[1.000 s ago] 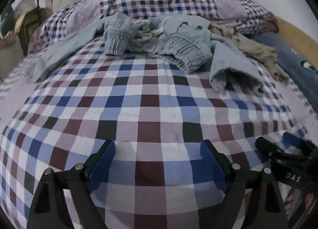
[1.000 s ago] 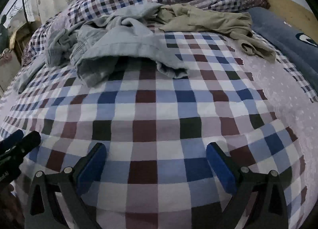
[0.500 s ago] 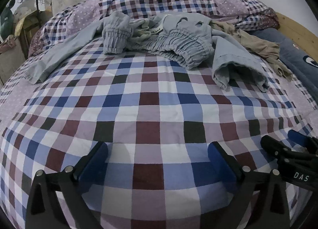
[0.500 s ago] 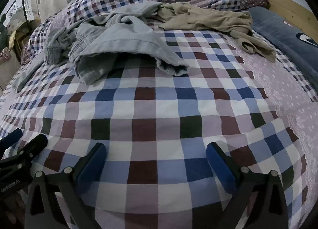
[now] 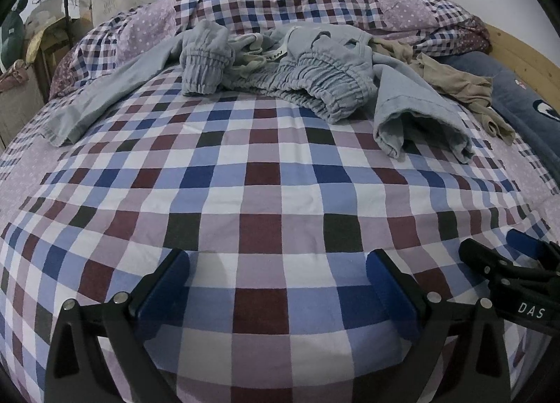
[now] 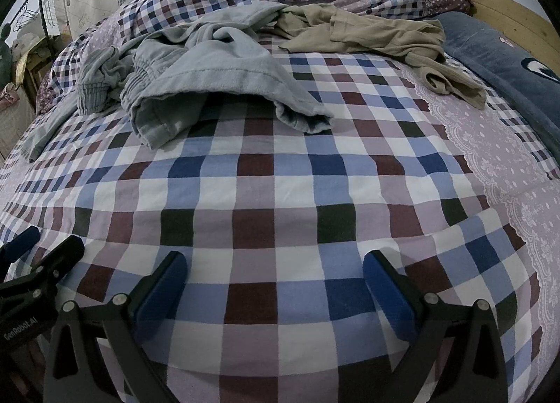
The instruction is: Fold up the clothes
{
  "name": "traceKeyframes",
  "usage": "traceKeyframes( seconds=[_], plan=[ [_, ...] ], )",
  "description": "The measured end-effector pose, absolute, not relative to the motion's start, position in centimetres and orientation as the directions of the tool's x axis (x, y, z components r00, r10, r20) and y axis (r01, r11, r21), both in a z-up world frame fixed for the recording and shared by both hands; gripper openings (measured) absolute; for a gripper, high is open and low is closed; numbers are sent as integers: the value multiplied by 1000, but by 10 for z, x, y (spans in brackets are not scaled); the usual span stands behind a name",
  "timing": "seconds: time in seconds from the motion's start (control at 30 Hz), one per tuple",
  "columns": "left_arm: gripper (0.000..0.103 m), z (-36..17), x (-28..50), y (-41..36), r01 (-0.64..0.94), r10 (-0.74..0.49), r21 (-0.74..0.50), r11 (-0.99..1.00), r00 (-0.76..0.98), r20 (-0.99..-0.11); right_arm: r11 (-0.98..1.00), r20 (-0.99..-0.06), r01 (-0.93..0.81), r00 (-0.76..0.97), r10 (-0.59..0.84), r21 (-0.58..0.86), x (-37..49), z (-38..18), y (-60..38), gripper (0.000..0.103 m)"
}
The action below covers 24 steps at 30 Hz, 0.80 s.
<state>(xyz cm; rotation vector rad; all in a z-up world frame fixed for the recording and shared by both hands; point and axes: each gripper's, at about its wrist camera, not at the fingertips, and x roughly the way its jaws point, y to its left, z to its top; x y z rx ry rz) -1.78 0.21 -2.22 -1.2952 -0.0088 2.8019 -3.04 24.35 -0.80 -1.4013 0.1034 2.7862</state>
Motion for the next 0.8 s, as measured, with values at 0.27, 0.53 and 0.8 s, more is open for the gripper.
traceKeyframes(
  seconds=[0.27,0.53,0.8],
  plan=[
    [103,-23,-18,2,-43,57,-38,-998,-646,-761,-998,-803,-48,-596,-11,50,-30,-8,244,103],
    [103,-23,-18,1,-41,58,-42,-998,-647,-760,-998,-803,-49,-596,-11,50,-31,-8,244,103],
    [103,-24,-18,1,-42,59,-42,-998,-648,-759,-998,-803,-49,-596,-11,50,-31,-8,244,103]
  ],
)
